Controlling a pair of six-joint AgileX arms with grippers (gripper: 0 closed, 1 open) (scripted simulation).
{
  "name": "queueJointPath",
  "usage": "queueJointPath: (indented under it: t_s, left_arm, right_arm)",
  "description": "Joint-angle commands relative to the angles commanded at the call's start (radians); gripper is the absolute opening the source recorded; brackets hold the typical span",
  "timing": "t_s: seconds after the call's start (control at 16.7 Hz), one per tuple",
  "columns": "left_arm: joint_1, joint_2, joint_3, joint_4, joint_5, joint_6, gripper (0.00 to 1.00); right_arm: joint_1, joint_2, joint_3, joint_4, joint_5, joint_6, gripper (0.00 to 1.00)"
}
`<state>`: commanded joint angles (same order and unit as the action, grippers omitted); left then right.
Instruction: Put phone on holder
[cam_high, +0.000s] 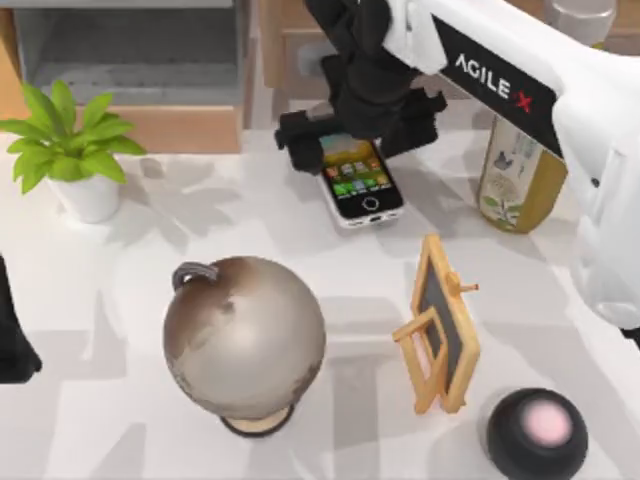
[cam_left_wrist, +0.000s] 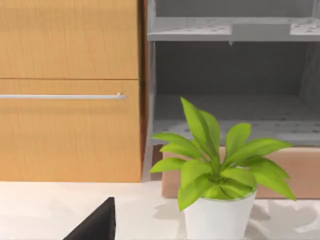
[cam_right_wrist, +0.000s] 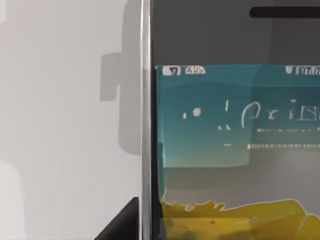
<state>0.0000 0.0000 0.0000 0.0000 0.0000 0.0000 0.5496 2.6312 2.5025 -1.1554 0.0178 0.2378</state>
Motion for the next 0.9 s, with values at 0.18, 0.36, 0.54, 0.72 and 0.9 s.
queueJointPath:
  t_s: [0.18,0.36,0.54,0.72,0.9]
  left_arm:
    - [0.000,0.000,0.000,0.000,0.000,0.000,1.00]
    - [0.000,0.000,0.000,0.000,0.000,0.000,1.00]
    - [0.000,0.000,0.000,0.000,0.000,0.000,1.00]
    - [0.000,0.000,0.000,0.000,0.000,0.000,1.00]
    - [0.000,0.000,0.000,0.000,0.000,0.000,1.00]
  right_arm:
    - [0.006,-0.135,-0.109,0.050,-0.086,-0.025,0.00]
    - [-0.017,-0.317,-0.260,0.143,-0.200,-0.061,0.00]
    - [-0.076,-0.523,-0.439,0.276,-0.327,-0.108,0.00]
    - [-0.168,-0.734,-0.642,0.437,-0.458,-0.163,0.00]
    - [-0.291,-0.928,-0.862,0.618,-0.583,-0.224,0.00]
